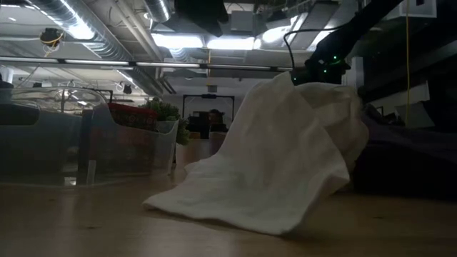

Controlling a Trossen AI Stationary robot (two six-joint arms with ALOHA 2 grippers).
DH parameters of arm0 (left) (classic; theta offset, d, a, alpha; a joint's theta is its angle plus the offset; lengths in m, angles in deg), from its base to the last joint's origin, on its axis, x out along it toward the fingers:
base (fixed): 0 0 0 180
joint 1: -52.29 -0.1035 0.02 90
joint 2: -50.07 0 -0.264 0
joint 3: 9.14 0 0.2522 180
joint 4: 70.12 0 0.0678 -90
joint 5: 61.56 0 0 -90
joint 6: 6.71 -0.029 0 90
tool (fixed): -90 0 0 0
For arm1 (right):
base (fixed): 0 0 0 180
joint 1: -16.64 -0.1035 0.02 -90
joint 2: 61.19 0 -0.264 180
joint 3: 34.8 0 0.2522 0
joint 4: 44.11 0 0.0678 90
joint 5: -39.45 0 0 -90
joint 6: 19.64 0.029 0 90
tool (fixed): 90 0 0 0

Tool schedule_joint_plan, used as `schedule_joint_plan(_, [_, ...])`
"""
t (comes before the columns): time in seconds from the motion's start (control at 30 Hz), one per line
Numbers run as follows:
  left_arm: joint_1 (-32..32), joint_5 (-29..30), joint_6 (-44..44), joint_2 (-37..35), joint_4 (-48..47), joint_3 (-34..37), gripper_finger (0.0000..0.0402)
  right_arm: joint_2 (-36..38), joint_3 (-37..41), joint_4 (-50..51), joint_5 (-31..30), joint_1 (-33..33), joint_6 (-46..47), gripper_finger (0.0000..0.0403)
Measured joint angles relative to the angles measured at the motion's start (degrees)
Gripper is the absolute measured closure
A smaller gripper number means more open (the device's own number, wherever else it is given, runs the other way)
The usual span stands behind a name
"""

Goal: Sort spices by type
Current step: Put the black seasoning can into the yellow bin, then put the orange seasoning bag into the green bin

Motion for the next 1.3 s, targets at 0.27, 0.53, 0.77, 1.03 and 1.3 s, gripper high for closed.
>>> schedule_joint_plan(0.27, [0.02,-0.01,-0.02,0.0,0.24,0.02,0.0137,-0.02,0.0,0.67,-0.18,0.0,0.0,0.0218])
schedule_joint_plan(0.53, [0.02,-0.01,-0.52,0.0,1.05,0.02,0.0137,0.0,-4.33,11.58,-1.81,-0.01,-1.22,0.0192])
schedule_joint_plan(0.77, [0.14,-0.01,-0.46,0.0,0.98,0.02,0.0137,0.07,-9.0,19.79,-2.0,-0.02,-1.25,0.0193])
schedule_joint_plan(1.03, [0.27,-0.05,-0.45,-0.19,0.25,0.02,0.0137,2.99,-10.81,29.67,-1.99,-0.09,-2.12,0.0193])
schedule_joint_plan(1.3, [2.2,-0.01,1.97,-0.7,-1.44,0.03,0.0137,18.98,-5.47,29.17,-0.5,-1.95,-1.09,0.0194])
